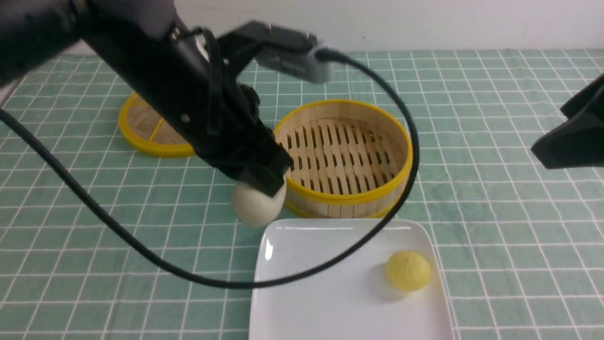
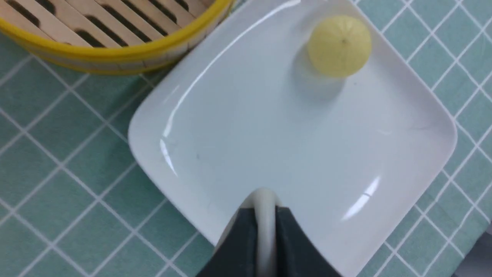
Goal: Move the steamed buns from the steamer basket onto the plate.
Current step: Use the left arm to put the steamed stuffed bun into the plate
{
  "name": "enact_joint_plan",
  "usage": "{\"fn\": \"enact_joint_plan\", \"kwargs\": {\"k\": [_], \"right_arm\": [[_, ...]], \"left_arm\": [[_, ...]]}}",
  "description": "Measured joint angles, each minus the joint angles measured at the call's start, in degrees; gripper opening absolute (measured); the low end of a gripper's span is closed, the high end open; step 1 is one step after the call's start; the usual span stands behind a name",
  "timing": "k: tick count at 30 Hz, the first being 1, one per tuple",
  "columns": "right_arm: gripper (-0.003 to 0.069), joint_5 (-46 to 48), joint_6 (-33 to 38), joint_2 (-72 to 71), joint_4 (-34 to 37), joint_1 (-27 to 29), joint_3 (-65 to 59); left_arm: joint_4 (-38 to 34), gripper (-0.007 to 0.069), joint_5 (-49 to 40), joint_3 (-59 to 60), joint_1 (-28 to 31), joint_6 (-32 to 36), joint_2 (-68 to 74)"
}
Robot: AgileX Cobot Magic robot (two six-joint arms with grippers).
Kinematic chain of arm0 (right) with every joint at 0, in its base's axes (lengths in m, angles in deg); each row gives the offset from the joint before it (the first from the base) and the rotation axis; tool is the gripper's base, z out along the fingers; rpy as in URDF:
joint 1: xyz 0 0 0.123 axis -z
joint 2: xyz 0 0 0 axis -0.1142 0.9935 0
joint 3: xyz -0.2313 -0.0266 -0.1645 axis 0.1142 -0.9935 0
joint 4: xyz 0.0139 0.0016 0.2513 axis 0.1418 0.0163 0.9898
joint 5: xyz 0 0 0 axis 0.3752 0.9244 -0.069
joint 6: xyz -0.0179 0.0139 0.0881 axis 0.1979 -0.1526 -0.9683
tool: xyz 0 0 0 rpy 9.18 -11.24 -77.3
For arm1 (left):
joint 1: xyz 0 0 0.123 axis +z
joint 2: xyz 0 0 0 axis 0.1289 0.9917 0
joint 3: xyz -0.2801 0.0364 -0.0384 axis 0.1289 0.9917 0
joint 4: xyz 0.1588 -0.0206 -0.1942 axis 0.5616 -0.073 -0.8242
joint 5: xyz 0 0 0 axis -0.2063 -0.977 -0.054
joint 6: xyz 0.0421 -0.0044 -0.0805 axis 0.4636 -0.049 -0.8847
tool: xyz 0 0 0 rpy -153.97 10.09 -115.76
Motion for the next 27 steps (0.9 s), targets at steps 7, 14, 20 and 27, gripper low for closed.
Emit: {"fn": "enact_joint_plan", "kwargs": {"k": [7, 14, 20, 27], "right_arm": [[0.0497, 0.0, 0.0, 0.0, 2.27, 0.0, 0.0], [0.0497, 0.0, 0.02, 0.0, 2.38, 0.0, 0.0], [0.0497, 0.0, 0.21, 0.0, 2.58, 0.0, 0.0], [0.0497, 0.0, 0.84, 0.0, 2.65, 0.0, 0.0]], "left_arm": [[-11.1, 0.0032, 13.51, 11.12, 0.0, 11.0, 6.89], [-15.15, 0.0032, 21.29, 11.19, 0.0, 17.65, 10.37], [-15.15, 0.0032, 24.12, 11.19, 0.0, 18.47, 12.39], [-15.2, 0.0032, 24.34, 11.19, 0.0, 18.52, 14.7]]}}
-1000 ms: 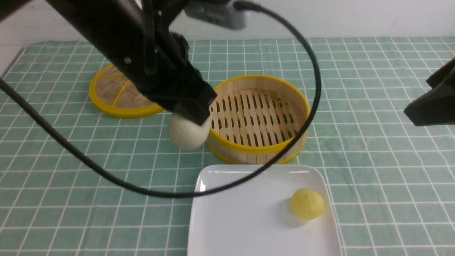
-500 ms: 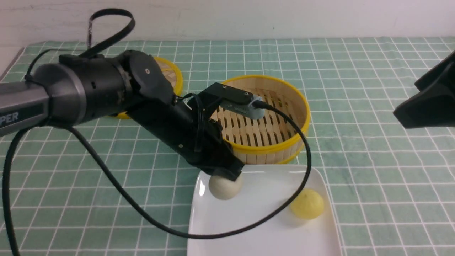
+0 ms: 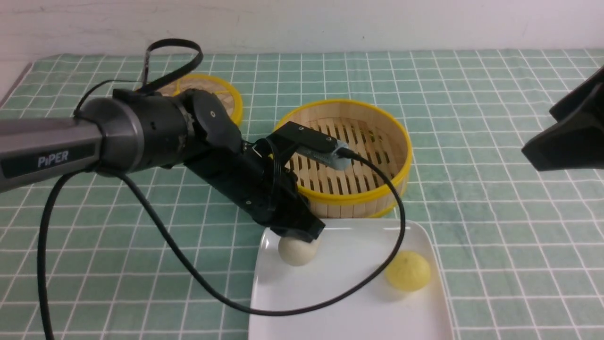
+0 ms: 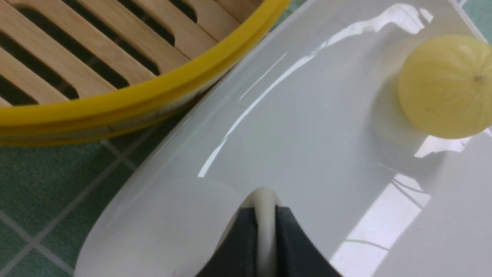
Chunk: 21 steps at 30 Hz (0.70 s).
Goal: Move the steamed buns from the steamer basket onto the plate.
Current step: Use the left arm to put the steamed stuffed bun into the plate
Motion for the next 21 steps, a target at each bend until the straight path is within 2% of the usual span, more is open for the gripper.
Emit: {"fn": "enact_joint_plan", "kwargs": {"k": [9, 12, 15, 16, 17, 21], "right_arm": [[0.0496, 0.0, 0.18, 0.0, 0.0, 0.0, 0.0], [0.0496, 0.0, 0.18, 0.0, 0.13, 0.0, 0.0], [0.0496, 0.0, 0.18, 0.0, 0.13, 0.0, 0.0], [0.0496, 0.0, 0.18, 0.0, 0.13, 0.0, 0.0], [0.0496, 0.0, 0.19, 0.0, 0.13, 0.0, 0.0], [0.0496, 0.0, 0.25, 0.0, 0.08, 0.0, 0.0]], "left_arm": [[-0.14, 0.0061, -3.32, 0.0, 0.0, 0.0, 0.62], [-0.14, 0.0125, -4.57, 0.0, 0.0, 0.0, 0.62], [-0.14, 0.027, -4.67, 0.0, 0.0, -0.47, 0.62], [-0.14, 0.0279, -4.67, 0.0, 0.0, -0.47, 0.62], [-0.14, 0.0354, -4.25, 0.0, -0.05, -0.53, 0.62], [-0.42, 0.0463, -4.55, -0.28, -0.05, -0.9, 0.56]]}}
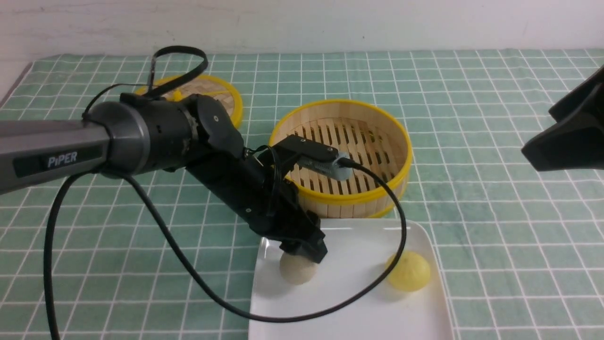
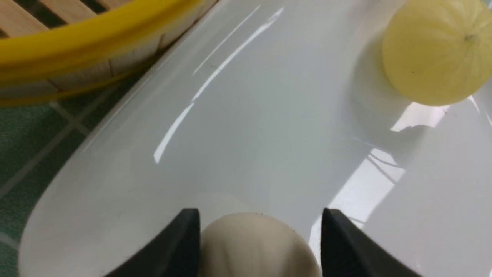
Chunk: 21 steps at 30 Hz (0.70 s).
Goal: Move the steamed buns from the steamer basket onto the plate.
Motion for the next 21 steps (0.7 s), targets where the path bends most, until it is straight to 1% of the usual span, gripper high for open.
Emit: {"fn": "enact_joint_plan", "kwargs": {"k": [2, 6, 8, 10, 13, 15, 17, 21], "right_arm": [[0.0496, 0.0, 0.05, 0.0, 0.06, 0.0, 0.0], [0.0496, 0.0, 0.25, 0.0, 0.06, 0.0, 0.0], [0.0496, -0.16, 0.43, -0.04, -0.23, 0.0, 0.0], [0.0496, -3.19, 0.44, -0.55, -1.47, 0.0, -0.08], [0.0495, -12.12, 0.17, -2.35, -5.5, 0.0, -0.25], [0.0495, -19.49, -1.43, -4.72, -9.29, 0.0, -0.3], [0.0495, -24.56, -3.72, -7.51, -12.99, 0.0, -0.3], [0.0495, -28.22, -7.93, -12.64, -18.32, 0.0, -0.24]], "left_arm": [[0.06, 0.0489, -1.67, -1.43, 0.05, -0.7, -0.29], [1.14, 0.0504, -4.3, -6.14, 0.05, -2.66, -3.04], [2.72, 0.0505, -4.59, -9.48, 0.05, -3.85, -5.76], [5.54, 0.0505, -4.38, -13.24, 0.05, -5.27, -9.41], [12.21, 0.0505, -3.12, -18.99, 0.05, -8.53, -15.32], [19.27, 0.0505, -1.98, -23.02, 0.05, -12.99, -20.37], [26.06, 0.0501, -1.42, -25.09, 0.05, -18.52, -25.08], [36.31, 0.0492, -1.05, -26.36, 0.05, -28.69, -33.19]]}}
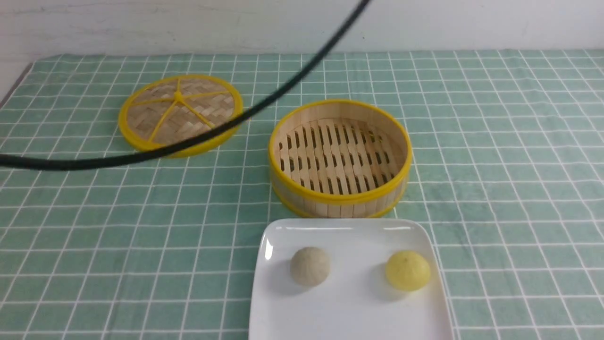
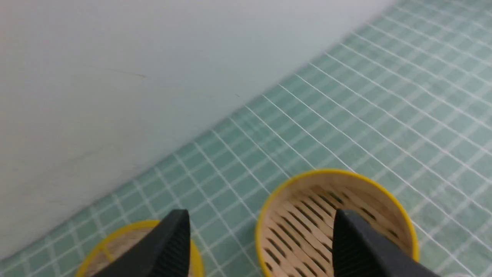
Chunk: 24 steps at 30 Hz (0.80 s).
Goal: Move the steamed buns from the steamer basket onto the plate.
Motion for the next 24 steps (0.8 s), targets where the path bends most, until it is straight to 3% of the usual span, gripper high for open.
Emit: {"fn": "enact_joint_plan", "kwargs": {"k": [7, 12, 24], "right_arm": [[0.0495, 3.04, -4.92, -7.65, -4.59, 0.0, 0.0], [0.0495, 6.15, -6.46, -14.15, -6.66, 0.0, 0.0], [0.0495, 12.04, -5.1, -35.92, -7.02, 0.0, -5.05]], "left_arm": [[12.61, 0.0484, -2.97, -0.25, 0.0, -11.24, -10.65], [12.76, 0.0482, -7.56, 0.11, 0.0, -12.54, -15.21], [10.51, 0.0388, -4.44, 13.97, 0.0, -15.03, -24.55]]}}
